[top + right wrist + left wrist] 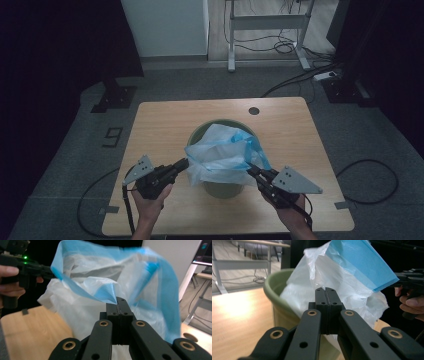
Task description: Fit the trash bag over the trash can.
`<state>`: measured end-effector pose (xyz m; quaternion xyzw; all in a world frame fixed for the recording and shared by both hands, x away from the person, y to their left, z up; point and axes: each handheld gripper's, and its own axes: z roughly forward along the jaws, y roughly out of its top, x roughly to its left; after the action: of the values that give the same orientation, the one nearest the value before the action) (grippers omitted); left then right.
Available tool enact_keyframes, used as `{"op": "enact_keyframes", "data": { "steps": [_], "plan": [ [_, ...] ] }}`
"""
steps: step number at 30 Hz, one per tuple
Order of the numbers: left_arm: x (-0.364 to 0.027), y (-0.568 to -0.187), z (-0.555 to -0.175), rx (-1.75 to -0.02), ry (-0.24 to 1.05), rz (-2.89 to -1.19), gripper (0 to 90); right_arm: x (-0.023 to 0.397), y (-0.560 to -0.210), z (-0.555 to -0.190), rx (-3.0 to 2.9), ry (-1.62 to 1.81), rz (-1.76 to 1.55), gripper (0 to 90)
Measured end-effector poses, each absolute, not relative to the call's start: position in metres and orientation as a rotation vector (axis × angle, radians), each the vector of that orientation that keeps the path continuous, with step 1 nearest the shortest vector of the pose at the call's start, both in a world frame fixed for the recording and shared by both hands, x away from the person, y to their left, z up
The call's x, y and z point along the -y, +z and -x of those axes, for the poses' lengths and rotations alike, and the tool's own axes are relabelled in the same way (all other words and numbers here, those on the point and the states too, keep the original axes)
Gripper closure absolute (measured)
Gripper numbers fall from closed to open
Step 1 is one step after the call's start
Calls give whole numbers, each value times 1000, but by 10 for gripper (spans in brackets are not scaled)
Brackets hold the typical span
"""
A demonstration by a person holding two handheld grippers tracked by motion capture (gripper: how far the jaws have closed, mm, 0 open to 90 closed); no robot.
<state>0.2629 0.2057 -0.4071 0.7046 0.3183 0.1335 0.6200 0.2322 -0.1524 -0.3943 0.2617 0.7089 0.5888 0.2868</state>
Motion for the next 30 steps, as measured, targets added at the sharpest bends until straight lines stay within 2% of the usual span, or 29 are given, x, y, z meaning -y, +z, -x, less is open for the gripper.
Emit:
{"op": "enact_keyframes", "data": {
  "steps": [3,4,5,6,11,19,23,30],
  "plan": [
    [-208,-406,-260,-729,286,-1610,860,152,-400,-229,-1913,1549,-686,890],
    [-208,-399,-257,-721,305,-1587,781,153,-401,-231,-1917,1545,-689,890],
    [-208,-399,-257,-721,305,-1587,739,153,-401,-231,-1917,1545,-689,890],
    [-208,-394,-257,-710,309,-1582,739,153,-400,-232,-1915,1545,-692,891],
    [-206,-369,-254,-689,338,-1574,516,152,-398,-233,-1917,1529,-681,890],
    [-197,-343,-246,-676,385,-1587,307,152,-396,-238,-1923,1515,-684,890],
    [-190,-331,-246,-656,375,-1621,239,150,-393,-242,-1932,1500,-684,890],
    [-173,-315,-257,-674,411,-1716,227,146,-391,-245,-1937,1495,-679,891]
  ]
}}
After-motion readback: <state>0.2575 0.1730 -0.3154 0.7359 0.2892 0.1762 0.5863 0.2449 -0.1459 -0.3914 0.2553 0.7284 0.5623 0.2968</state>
